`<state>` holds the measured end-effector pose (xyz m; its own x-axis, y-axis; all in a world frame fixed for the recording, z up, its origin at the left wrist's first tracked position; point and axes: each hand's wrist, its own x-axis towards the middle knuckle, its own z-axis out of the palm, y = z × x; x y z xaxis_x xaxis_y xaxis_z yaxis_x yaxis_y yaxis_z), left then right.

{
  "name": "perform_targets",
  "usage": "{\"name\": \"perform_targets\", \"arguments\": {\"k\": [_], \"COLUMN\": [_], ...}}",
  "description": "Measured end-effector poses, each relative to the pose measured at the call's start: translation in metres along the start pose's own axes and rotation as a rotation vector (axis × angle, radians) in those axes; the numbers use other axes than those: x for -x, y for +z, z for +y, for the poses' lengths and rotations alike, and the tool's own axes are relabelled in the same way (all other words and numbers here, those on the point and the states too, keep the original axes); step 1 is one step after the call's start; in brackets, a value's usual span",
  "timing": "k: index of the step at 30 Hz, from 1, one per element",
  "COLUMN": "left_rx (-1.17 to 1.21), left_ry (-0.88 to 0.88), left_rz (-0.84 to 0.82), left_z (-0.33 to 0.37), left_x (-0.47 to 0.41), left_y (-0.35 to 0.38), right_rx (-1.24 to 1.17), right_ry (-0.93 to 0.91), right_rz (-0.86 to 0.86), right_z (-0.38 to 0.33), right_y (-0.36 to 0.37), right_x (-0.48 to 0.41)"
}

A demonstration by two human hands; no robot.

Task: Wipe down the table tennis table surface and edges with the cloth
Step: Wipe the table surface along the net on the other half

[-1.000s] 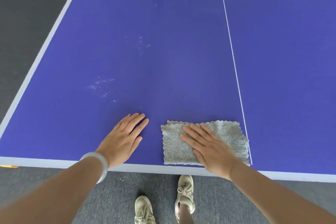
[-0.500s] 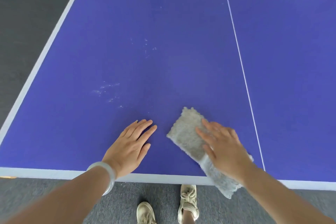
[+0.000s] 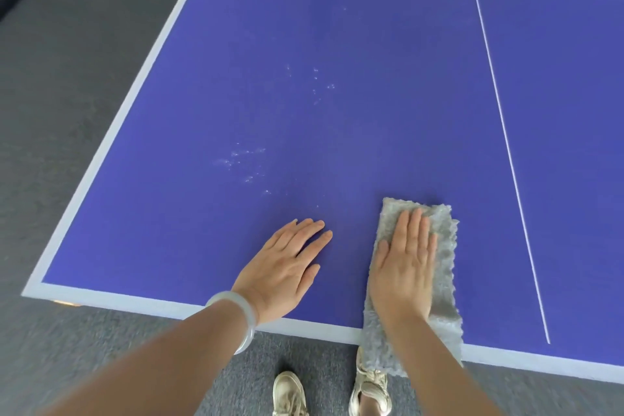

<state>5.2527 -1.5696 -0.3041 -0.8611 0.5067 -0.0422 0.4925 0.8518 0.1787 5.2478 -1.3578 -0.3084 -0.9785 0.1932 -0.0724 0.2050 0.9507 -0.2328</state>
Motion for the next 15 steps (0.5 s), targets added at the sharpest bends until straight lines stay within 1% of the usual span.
{"name": "perform_targets", "arguments": {"k": [1,2,3,4,5,6,7,9,10,12,13,14,15], "left_rx": [-0.007,-0.012,-0.015,-0.013,-0.005,0.001,0.005,0.009,0.006,-0.004,-0.007,-0.007,-0.005], "left_ry": [-0.002,-0.004,-0.005,-0.007,-0.005,-0.002,-0.001,-0.008,-0.009,-0.008,-0.008,-0.007,-0.003], "left_rz": [0.011,0.021,0.031,0.036,0.038,0.041,0.048,0.055,0.055,0.047,0.037,0.028,0.025], "left_z": [-0.001,-0.002,-0.003,-0.003,-0.003,-0.003,-0.002,0.0,0.0,0.0,0.0,0.001,0.001], "left_x": [0.001,0.003,0.003,0.004,0.004,0.003,0.002,0.001,0.0,-0.001,0.0,0.0,0.001], "left_y": [0.0,0.001,0.001,0.001,0.001,0.002,0.002,0.002,0.002,0.002,0.002,0.001,0.001], "right_rx": [0.021,0.042,0.079,0.111,0.138,0.152,0.144,0.089,0.079,0.083,0.098,0.094,0.087], "right_ry": [-0.12,-0.288,-0.458,-0.584,-0.639,-0.623,-0.537,-0.263,-0.133,0.031,0.05,0.017,-0.095], "right_rz": [-0.027,-0.061,-0.097,-0.125,-0.124,-0.106,-0.082,-0.07,-0.059,-0.012,-0.007,-0.007,0.01], "right_z": [-0.017,-0.025,-0.022,-0.009,0.012,0.035,0.056,0.085,0.086,0.057,0.033,0.008,-0.015], "right_y": [0.007,0.013,0.013,0.008,0.003,-0.003,-0.011,-0.025,-0.027,-0.02,-0.013,-0.005,0.002], "right_x": [0.02,0.039,0.049,0.045,0.034,0.019,0.002,-0.03,-0.039,-0.04,-0.03,-0.015,0.004]}}
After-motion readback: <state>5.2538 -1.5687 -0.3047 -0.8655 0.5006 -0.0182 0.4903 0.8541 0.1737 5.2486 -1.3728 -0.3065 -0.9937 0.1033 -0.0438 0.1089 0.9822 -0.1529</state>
